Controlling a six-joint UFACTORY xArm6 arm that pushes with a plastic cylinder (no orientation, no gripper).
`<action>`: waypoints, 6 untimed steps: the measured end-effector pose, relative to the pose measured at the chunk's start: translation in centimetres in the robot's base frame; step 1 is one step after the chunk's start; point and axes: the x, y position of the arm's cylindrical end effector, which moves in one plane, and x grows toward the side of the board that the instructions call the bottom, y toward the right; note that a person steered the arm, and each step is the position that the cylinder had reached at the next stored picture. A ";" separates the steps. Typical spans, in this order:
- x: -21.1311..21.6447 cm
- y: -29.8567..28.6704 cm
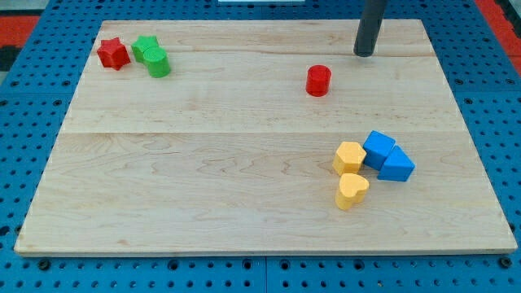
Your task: Touch the top of the red circle
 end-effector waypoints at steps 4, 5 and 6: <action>0.7 -10.6; 0.7 -11.0; 0.7 -11.1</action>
